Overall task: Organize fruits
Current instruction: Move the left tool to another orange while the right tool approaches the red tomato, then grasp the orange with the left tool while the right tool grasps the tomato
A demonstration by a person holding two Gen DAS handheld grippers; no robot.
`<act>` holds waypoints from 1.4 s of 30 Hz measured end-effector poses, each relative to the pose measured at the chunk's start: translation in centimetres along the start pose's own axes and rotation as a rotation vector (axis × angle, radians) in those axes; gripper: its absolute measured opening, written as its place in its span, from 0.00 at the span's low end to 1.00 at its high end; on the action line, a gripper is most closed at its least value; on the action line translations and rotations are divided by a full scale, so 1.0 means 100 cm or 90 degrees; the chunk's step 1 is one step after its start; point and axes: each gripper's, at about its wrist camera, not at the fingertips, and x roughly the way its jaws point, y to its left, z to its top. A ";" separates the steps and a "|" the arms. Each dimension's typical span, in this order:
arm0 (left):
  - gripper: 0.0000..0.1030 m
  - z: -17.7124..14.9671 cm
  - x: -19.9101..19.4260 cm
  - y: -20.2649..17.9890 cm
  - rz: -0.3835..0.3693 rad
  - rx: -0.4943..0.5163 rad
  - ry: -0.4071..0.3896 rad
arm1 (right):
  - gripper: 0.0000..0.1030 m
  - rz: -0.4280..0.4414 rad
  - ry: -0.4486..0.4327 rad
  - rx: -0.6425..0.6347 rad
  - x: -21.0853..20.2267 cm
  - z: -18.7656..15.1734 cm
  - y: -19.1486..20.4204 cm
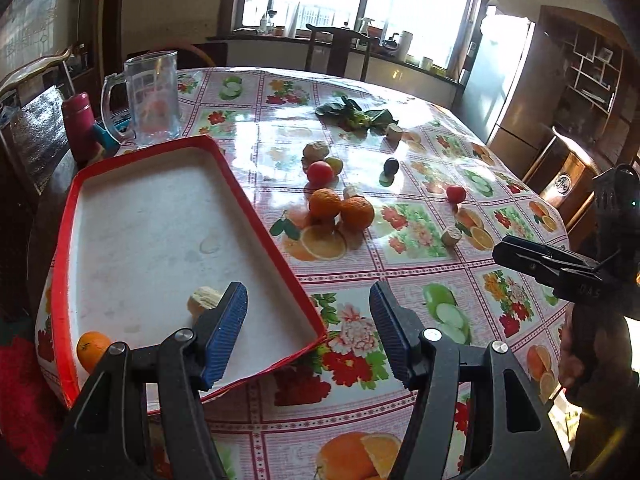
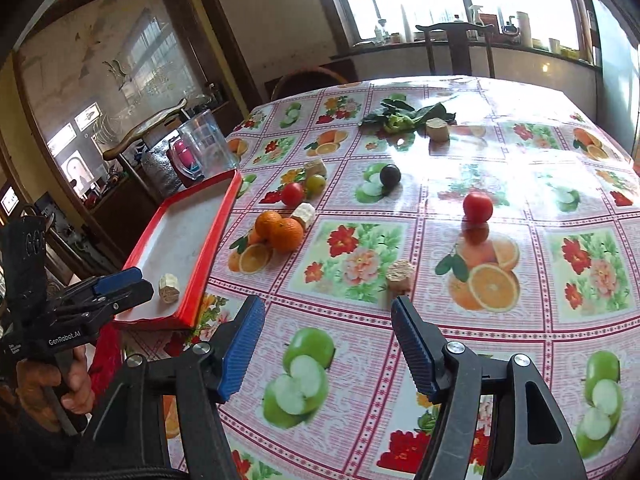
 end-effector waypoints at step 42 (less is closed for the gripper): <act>0.61 0.055 0.131 -0.038 -0.049 -0.082 0.095 | 0.65 -0.127 0.011 0.022 0.051 0.044 -0.095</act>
